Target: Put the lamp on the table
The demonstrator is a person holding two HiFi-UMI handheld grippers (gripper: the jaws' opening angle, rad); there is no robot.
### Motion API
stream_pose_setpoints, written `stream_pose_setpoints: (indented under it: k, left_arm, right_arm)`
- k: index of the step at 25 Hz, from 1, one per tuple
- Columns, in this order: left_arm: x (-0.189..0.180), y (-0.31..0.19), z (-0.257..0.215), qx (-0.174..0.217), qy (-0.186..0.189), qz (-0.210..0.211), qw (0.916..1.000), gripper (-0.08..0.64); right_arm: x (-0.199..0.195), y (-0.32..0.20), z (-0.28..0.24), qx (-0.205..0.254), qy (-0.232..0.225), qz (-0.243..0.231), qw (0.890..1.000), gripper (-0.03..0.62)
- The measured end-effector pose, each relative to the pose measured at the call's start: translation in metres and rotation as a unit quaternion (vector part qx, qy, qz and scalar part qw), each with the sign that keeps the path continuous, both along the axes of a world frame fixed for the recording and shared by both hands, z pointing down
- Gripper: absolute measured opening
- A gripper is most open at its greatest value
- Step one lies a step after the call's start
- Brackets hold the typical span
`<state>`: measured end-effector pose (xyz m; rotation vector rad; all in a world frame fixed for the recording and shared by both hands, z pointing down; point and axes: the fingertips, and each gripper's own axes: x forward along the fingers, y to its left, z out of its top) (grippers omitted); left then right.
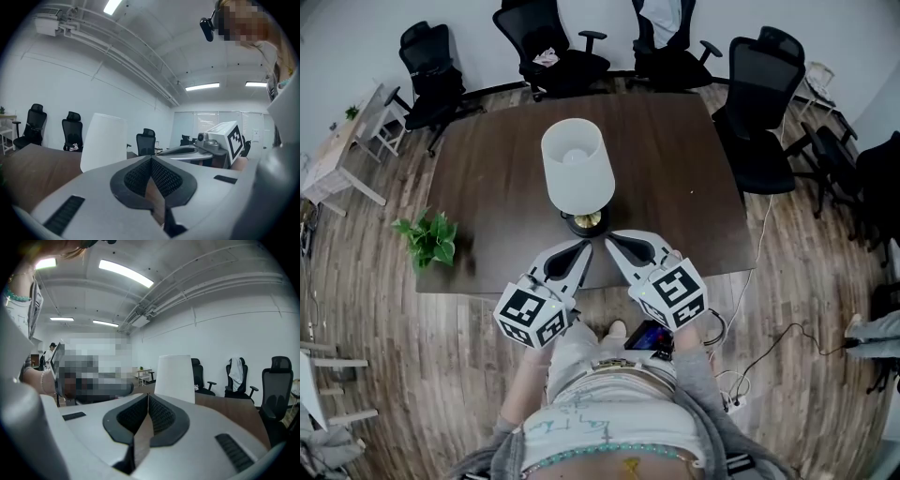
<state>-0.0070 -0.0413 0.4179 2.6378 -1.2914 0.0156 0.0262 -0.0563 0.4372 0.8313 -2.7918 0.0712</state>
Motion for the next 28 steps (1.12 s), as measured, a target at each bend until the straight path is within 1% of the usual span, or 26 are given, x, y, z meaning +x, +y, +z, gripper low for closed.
stream_pose_setpoints:
  k: [9,14,20,28]
  left_arm:
    - [-0.003,-0.002,-0.006,0.001,0.0,0.006,1.0,0.011]
    - [-0.018,0.002,-0.009,-0.002,0.0,-0.008,1.0,0.011]
    - [-0.033,0.01,0.0,-0.013,0.002,-0.018,0.9998,0.011]
    - [-0.03,0.014,0.002,-0.016,0.004,-0.008,0.9998,0.011]
  right_arm:
    - [-0.003,-0.002,-0.008,0.004,0.0,0.012,1.0,0.02]
    - [-0.021,0.003,-0.007,0.002,0.008,-0.002,1.0,0.021]
    - [-0.034,0.009,0.003,-0.007,0.012,-0.011,1.0,0.02]
    - [-0.031,0.014,0.006,-0.005,0.018,-0.002,1.0,0.021]
